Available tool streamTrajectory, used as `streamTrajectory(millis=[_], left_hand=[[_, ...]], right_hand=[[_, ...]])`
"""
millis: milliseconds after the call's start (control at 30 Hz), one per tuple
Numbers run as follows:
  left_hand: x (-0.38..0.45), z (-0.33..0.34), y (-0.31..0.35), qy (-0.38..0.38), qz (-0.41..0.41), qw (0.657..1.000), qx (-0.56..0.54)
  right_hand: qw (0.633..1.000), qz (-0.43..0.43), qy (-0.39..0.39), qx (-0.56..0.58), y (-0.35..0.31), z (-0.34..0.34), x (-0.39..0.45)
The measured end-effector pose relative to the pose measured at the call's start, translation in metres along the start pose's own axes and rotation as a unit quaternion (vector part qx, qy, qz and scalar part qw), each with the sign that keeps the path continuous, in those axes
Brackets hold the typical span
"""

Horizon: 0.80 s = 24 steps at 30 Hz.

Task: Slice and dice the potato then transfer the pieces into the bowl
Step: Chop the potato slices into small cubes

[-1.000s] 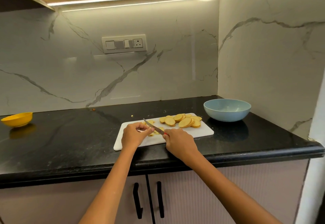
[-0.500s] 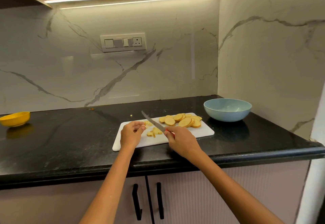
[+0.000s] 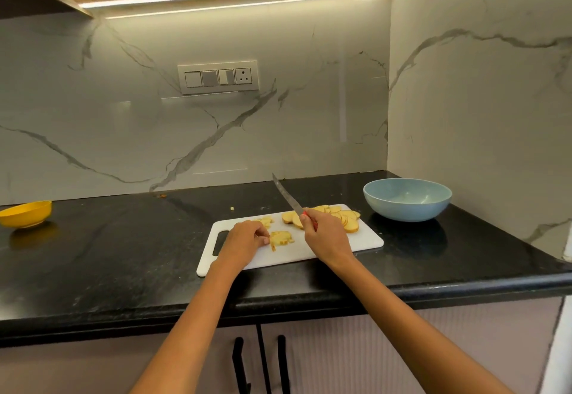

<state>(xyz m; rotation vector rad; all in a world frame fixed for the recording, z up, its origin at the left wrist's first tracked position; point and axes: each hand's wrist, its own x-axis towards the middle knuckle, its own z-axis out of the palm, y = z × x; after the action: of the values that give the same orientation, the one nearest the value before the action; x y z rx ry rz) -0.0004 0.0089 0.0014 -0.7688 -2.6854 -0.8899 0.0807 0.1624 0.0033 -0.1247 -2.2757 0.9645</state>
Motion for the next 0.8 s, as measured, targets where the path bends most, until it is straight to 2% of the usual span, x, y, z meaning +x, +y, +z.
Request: streamTrajectory(millis=[133, 333, 400, 467, 533, 700, 800], left_hand=[[0.007, -0.003, -0.006, -0.031, 0.009, 0.999, -0.025], [0.015, 0.000, -0.016, 0.016, 0.067, 0.990, -0.123], [0.015, 0.001, -0.010, 0.002, 0.098, 0.987, -0.123], [0.016, 0.008, -0.006, -0.034, 0.133, 0.987, -0.081], [0.022, 0.016, -0.005, -0.053, 0.162, 0.985, 0.007], [0.054, 0.020, -0.009, 0.018, 0.185, 0.968, 0.166], [0.069, 0.019, -0.016, 0.021, 0.148, 0.976, 0.156]], right_hand=[[0.999, -0.032, 0.011, -0.008, -0.002, 0.003, 0.006], [0.998, -0.053, 0.037, 0.011, -0.003, 0.012, 0.030], [0.997, -0.060, 0.041, 0.014, -0.004, 0.016, 0.041], [0.996, -0.069, 0.046, 0.016, -0.005, 0.020, 0.051], [0.996, -0.075, 0.052, 0.015, -0.005, 0.024, 0.061], [0.995, -0.086, 0.055, 0.002, 0.001, 0.027, 0.082], [0.992, -0.104, 0.069, -0.002, 0.005, 0.027, 0.088]])
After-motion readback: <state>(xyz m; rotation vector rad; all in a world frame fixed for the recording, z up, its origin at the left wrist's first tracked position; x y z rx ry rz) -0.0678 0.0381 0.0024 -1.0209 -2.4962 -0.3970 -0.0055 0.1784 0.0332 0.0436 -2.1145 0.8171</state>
